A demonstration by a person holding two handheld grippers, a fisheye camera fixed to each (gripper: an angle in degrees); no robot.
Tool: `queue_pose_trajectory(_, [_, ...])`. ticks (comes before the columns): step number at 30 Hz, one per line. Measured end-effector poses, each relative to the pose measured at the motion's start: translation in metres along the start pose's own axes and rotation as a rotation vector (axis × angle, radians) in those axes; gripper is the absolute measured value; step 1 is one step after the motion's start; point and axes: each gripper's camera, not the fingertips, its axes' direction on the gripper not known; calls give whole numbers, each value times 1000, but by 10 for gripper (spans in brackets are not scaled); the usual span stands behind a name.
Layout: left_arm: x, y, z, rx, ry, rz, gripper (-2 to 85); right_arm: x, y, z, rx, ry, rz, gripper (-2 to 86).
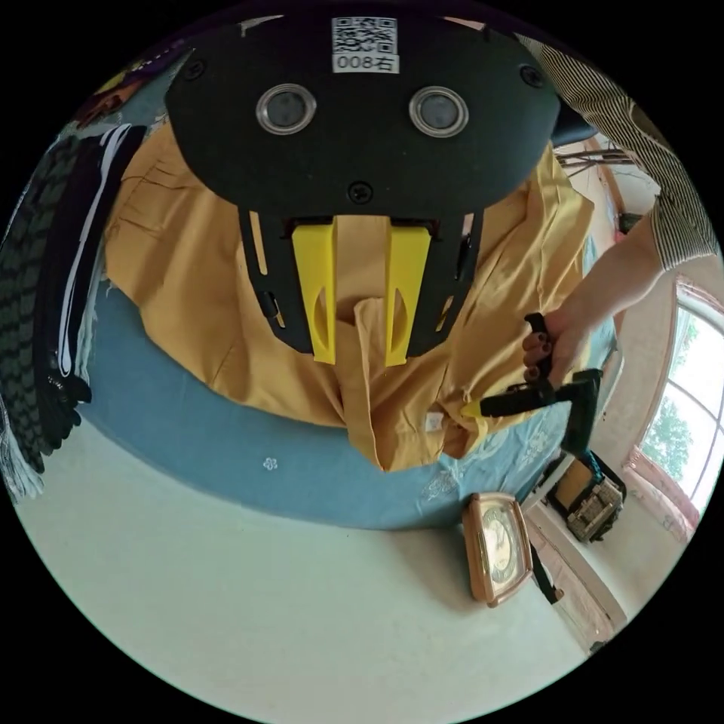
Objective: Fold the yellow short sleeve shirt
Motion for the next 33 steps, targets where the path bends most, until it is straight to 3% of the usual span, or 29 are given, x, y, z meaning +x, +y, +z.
queue_pose_trajectory(5, [2,11,-12,-7,1,18,12,1,8,49,-171,139,-60,23])
queue_pose_trajectory(7, [4,20,-24,10,17,27,12,6,11,47,-153,143,-37,14])
queue_pose_trajectory(13, [18,40,-56,88,46,95,11,34,20,-2,78,-159,59,5])
queue_pose_trajectory(17, [20,50,-62,104,34,93,12,39,10,11,114,-303,95,5])
queue_pose_trajectory(21, [10,58,-67,117,-1,50,13,41,-2,49,64,-270,125,7])
queue_pose_trajectory(26, [-19,77,-66,83,59,-45,18,56,6,122,-139,-164,163,18])
queue_pose_trajectory(33, [-32,113,-79,-26,-2,-36,39,78,44,133,-116,-275,195,51])
